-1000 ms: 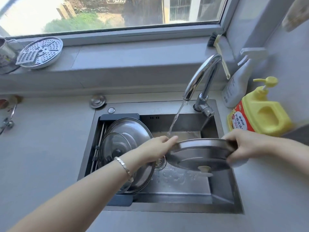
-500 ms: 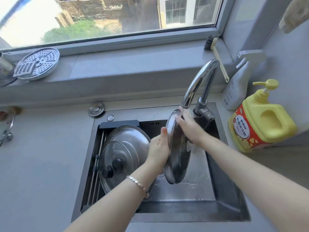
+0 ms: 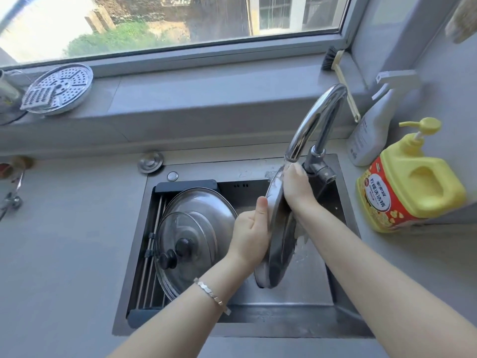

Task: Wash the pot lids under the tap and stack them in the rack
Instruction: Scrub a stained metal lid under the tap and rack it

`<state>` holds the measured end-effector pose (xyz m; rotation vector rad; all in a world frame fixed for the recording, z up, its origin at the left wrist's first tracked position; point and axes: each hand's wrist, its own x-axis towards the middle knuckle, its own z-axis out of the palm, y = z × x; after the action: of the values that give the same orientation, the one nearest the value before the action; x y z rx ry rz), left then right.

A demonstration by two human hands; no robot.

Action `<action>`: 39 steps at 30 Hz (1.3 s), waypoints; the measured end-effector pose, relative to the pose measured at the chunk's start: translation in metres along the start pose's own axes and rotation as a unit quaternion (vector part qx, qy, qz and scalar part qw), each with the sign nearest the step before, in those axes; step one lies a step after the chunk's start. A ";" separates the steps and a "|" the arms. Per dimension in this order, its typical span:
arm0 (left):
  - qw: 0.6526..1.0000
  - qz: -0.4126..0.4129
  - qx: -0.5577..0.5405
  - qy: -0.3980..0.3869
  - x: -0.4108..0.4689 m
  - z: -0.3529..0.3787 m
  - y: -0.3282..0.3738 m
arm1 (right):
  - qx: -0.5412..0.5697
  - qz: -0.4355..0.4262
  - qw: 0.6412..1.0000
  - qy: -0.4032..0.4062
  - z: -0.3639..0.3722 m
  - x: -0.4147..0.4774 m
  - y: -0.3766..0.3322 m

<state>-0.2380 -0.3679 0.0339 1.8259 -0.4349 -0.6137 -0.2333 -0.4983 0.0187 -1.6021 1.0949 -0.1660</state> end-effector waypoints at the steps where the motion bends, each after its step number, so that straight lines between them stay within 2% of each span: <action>1: 1.000 -0.005 0.009 -0.005 0.001 0.000 0.001 | -0.009 -0.015 1.000 0.006 0.003 -0.009 0.000; 3: 1.000 -0.026 0.001 -0.003 0.007 0.003 0.001 | -0.036 -0.071 0.997 -0.021 0.013 -0.030 0.003; 6: 0.999 -0.050 -0.008 0.012 0.011 0.007 0.005 | -0.019 -0.078 0.995 -0.062 0.018 -0.043 0.000; 9: 0.999 -0.005 0.049 -0.001 -0.001 0.006 0.006 | 0.043 0.014 0.997 -0.056 0.004 -0.017 -0.008; 11: 0.999 0.016 0.045 -0.013 -0.009 0.006 0.008 | 0.109 0.102 0.988 -0.032 -0.007 -0.007 -0.012; 12: 0.999 0.010 0.037 -0.011 -0.008 0.006 0.009 | 0.116 0.107 0.987 -0.021 -0.006 -0.007 -0.012; 15: 0.998 -0.051 -0.004 0.043 0.005 0.006 0.012 | -0.001 -0.002 0.999 -0.033 0.012 -0.028 -0.011; 18: 0.993 -0.083 -0.035 0.074 0.013 0.006 0.013 | -0.035 -0.104 0.991 -0.077 0.019 -0.048 -0.009; 19: 0.995 -0.067 -0.016 0.076 0.012 0.005 0.014 | -0.012 -0.099 0.992 -0.081 0.015 -0.045 -0.008; 22: 0.998 -0.017 -0.011 0.060 0.004 0.007 0.018 | 0.067 0.005 0.993 -0.092 0.002 -0.017 0.001; 23: 0.998 -0.012 -0.016 0.060 0.004 0.007 0.018 | 0.081 0.035 0.993 -0.081 0.002 -0.011 0.004; 25: 0.995 -0.045 -0.039 0.085 0.006 0.009 0.020 | 0.063 0.038 0.995 -0.064 0.008 -0.013 0.002; 28: 0.972 -0.146 -0.092 0.161 0.025 0.003 0.021 | -0.029 -0.112 0.992 -0.056 0.026 -0.042 0.001; 31: 0.944 -0.201 -0.150 0.216 0.041 -0.016 0.026 | -0.111 -0.294 0.947 -0.071 0.034 -0.088 0.020; 32: 0.933 -0.216 -0.172 0.232 0.045 -0.023 0.027 | -0.150 -0.324 0.930 -0.083 0.032 -0.095 0.029; 35: 0.919 -0.233 -0.188 0.256 0.045 -0.031 0.031 | -0.198 -0.335 0.912 -0.127 0.022 -0.082 0.035; 39: 0.942 -0.218 -0.165 0.195 0.023 -0.012 0.030 | -0.167 -0.229 0.949 -0.137 0.021 -0.042 -0.001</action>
<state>-0.2124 -0.3823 0.0611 1.6665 0.3342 -0.5603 -0.2432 -0.4540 0.0300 -2.0986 0.5400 -0.0610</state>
